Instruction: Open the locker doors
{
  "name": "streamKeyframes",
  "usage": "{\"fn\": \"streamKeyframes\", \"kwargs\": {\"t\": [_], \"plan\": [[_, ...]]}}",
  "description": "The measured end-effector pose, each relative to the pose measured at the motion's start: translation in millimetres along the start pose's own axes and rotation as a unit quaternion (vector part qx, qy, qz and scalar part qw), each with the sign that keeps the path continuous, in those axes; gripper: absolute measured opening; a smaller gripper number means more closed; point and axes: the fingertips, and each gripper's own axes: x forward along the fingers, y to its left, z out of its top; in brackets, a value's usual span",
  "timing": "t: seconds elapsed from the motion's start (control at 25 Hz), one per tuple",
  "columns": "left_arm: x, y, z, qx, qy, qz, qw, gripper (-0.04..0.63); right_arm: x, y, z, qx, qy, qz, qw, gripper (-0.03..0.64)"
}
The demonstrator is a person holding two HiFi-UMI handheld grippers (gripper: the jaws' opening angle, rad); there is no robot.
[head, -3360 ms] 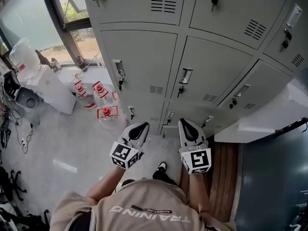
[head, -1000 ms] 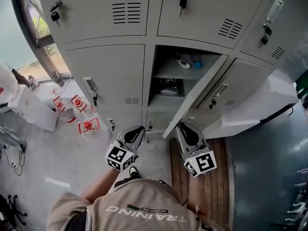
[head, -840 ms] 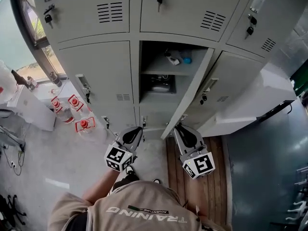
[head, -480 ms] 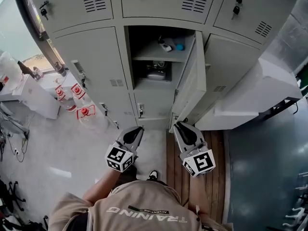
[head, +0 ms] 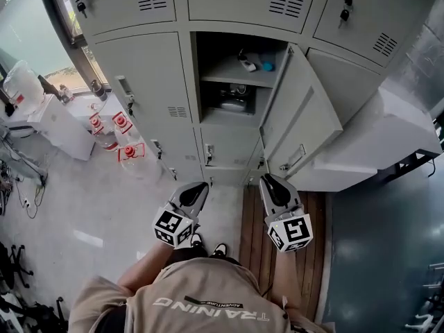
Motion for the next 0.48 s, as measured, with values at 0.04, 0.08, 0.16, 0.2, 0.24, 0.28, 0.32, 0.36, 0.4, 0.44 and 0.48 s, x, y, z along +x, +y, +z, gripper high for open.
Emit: {"fn": "streamKeyframes", "kwargs": {"t": [0.04,0.08,0.16,0.2,0.24,0.28,0.32,0.36,0.4,0.44,0.48], "plan": [[-3.1,1.4,2.2,0.001,-0.003,0.004,1.0,0.006,1.2,4.1,-2.9,0.004,0.003,0.005,1.0,0.038],[-6.0,4.4,3.7,0.001,-0.005,0.01,0.9999,0.006,3.6,8.0,-6.4,0.007,0.007,0.01,1.0,0.038],[-12.2,12.0,3.5,-0.002,-0.006,0.023,0.9997,0.006,10.5,14.2,-13.6,0.014,0.015,0.02,1.0,0.038],[-16.7,15.5,1.7,-0.005,-0.005,0.03,0.9995,0.006,14.4,17.3,-17.1,0.019,0.019,0.026,0.999,0.038],[-22.8,18.9,-0.9,-0.009,-0.002,0.038,0.9992,0.006,18.9,21.3,-20.4,0.026,0.021,0.032,0.999,0.038],[-30.2,23.0,-4.1,-0.012,0.001,0.046,0.9989,0.006,24.3,26.5,-23.5,0.033,0.023,0.039,0.998,0.038],[-38.4,28.3,-7.2,-0.015,0.004,0.054,0.9984,0.006,30.6,33.0,-26.3,0.039,0.024,0.048,0.998,0.038],[-47.0,34.6,-10.2,-0.018,0.007,0.062,0.9979,0.006,37.8,40.7,-28.7,0.043,0.025,0.055,0.997,0.038],[-56.0,41.9,-13.2,-0.02,0.008,0.07,0.9973,0.006,45.4,49.4,-30.6,0.044,0.026,0.063,0.997,0.038],[-65.5,50.0,-16.2,-0.021,0.009,0.079,0.9966,0.006,53.5,59.3,-31.8,0.045,0.027,0.07,0.996,0.038],[-75.9,59.1,-19.2,-0.024,0.009,0.088,0.9958,0.006,62.1,70.7,-32.7,0.044,0.028,0.079,0.996,0.038]]}}
